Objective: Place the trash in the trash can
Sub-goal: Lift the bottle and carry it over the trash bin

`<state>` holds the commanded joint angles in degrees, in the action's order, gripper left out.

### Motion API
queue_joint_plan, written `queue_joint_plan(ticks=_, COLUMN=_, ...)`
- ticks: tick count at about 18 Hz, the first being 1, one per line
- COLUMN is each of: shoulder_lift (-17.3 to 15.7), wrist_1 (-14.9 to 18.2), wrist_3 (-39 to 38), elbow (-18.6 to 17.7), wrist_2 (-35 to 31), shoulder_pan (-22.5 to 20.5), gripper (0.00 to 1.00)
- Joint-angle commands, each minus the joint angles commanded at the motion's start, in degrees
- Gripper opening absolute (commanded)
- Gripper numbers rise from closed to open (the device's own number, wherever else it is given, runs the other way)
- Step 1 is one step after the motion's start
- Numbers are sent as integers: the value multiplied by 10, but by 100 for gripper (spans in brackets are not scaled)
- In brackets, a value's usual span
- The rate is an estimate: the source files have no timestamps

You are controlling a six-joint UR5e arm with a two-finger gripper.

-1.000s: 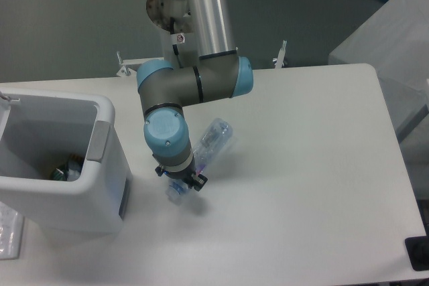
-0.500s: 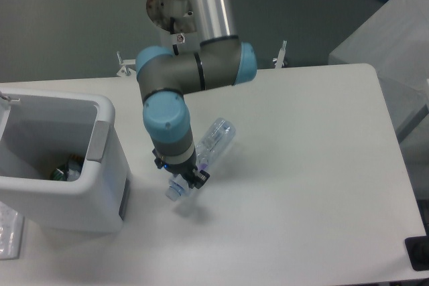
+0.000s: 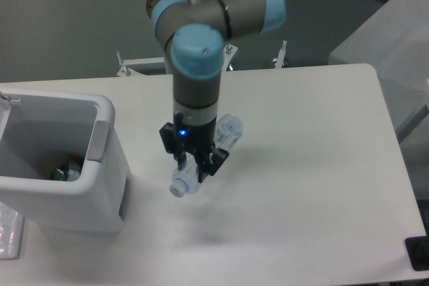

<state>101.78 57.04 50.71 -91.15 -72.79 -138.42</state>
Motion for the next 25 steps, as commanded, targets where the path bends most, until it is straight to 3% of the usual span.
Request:
queue_joint_plan(ticks=5, shoulder_lift=-2, wrist_1=-2, wrist_3=-41, elbow=46, wrist_2=86, shoulder_pan=-25, gripper=52)
queue_joint_plan(ticks=8, shoulder_lift=-2, wrist_1=-2, wrist_3=-131, elbow=85, wrist_2=150, shoulder_pan=-26, gripper=53)
queue_joint_plan(ticks=12, shoulder_lift=6, wrist_1=-3, wrist_3=-256, elbow=127, wrist_2=267, shoulder_pan=-26, gripper=63)
queue_joint_plan(ticks=19, shoulder_lift=10, wrist_1=-11, wrist_3=-355, elbow=175, wrist_2=338, shoulder_pan=-22, gripper=63)
queue_joint_plan(ticks=25, shoulder_lift=4, wrist_1=-11, wrist_3=-376, elbow=175, wrist_2=356, shoulder_pan=-1, gripper=63)
